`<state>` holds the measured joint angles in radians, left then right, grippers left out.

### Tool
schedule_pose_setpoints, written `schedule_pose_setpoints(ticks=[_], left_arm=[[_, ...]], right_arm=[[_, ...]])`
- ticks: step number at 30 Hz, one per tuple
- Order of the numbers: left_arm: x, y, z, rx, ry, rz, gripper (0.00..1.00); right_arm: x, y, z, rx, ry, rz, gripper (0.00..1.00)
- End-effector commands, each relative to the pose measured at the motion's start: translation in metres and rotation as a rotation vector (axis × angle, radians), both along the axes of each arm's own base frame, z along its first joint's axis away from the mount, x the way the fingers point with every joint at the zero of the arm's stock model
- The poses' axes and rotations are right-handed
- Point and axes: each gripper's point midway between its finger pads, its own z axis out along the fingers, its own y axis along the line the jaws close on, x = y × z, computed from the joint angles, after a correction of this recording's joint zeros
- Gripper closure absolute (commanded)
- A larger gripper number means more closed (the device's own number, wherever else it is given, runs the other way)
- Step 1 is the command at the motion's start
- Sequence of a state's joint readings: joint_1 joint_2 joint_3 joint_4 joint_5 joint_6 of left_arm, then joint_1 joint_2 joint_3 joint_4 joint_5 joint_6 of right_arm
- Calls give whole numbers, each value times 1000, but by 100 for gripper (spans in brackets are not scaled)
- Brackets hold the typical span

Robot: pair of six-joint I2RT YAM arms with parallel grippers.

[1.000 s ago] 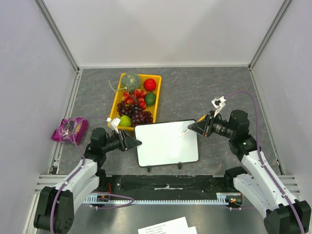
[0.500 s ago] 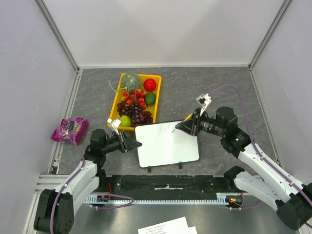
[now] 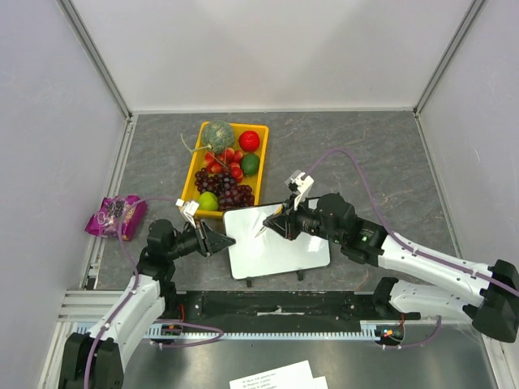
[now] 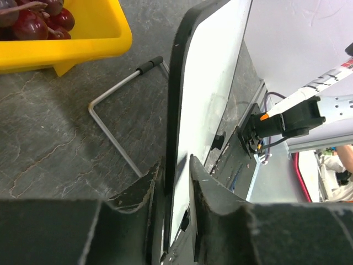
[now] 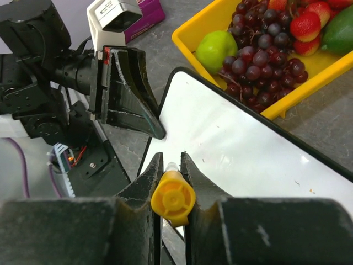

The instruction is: Write a sentence on the whiteboard

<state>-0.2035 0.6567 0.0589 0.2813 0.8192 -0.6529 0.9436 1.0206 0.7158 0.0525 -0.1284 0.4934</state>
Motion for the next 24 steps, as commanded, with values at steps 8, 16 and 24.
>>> schedule_pose_setpoints(ticks=[8, 16, 24], left_arm=[[1, 3, 0, 29, -70, 9, 40], [17, 4, 6, 55, -109, 24, 37], [14, -1, 5, 40, -103, -24, 42]], right_arm=[[29, 25, 44, -7, -189, -111, 100], [24, 47, 57, 51, -175, -34, 100], [27, 45, 60, 63, -187, -54, 100]])
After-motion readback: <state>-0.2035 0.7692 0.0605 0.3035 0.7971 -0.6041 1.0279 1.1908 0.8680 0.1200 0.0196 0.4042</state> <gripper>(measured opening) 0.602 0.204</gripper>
